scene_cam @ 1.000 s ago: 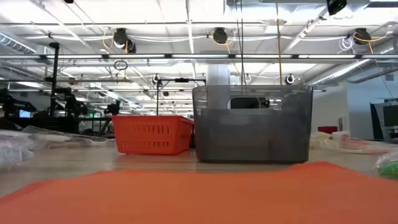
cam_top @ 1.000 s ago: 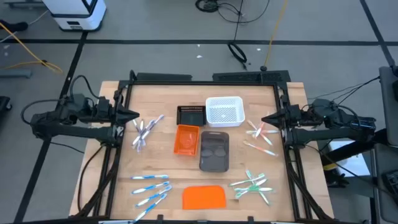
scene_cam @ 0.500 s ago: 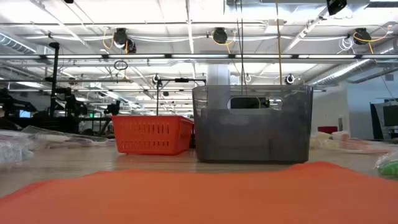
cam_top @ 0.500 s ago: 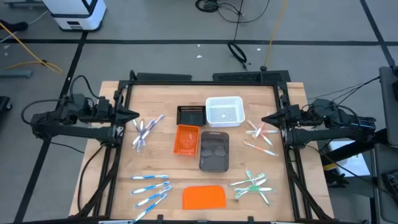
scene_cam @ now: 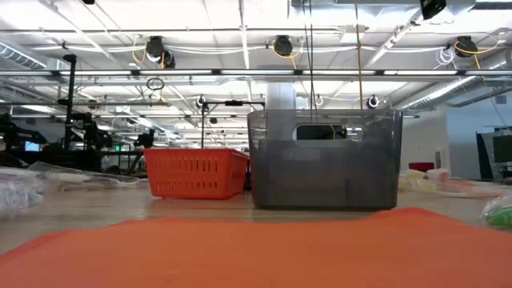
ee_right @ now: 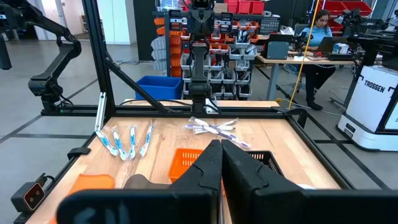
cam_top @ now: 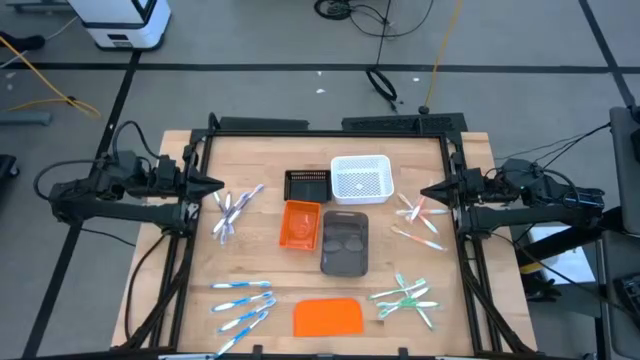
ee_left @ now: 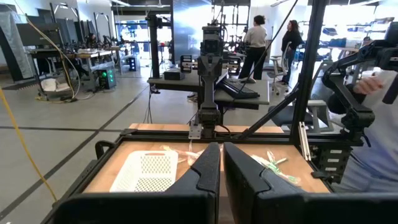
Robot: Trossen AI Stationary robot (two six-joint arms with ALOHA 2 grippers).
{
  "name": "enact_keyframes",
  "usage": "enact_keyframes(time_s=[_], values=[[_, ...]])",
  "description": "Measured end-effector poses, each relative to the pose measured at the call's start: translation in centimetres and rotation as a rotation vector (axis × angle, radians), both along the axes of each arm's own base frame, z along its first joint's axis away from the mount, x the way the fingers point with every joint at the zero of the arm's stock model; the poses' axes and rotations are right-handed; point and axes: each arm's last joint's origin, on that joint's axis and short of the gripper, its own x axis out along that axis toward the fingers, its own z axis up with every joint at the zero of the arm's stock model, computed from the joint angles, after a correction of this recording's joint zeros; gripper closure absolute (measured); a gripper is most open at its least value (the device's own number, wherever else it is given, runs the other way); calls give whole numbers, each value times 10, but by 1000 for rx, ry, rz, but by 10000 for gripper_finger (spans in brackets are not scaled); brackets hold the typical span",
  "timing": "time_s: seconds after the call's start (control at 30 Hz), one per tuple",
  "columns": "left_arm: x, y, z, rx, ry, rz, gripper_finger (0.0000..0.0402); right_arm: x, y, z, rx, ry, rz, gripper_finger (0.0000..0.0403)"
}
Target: Pick & Place Toothbrushes
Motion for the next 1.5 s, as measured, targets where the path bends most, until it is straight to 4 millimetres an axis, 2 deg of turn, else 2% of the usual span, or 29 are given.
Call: enact_keyframes(time_s=[1.5], values=[[0, 0, 1, -3, -15, 0, 378, 4, 0, 7, 34, -71, -1, 399]])
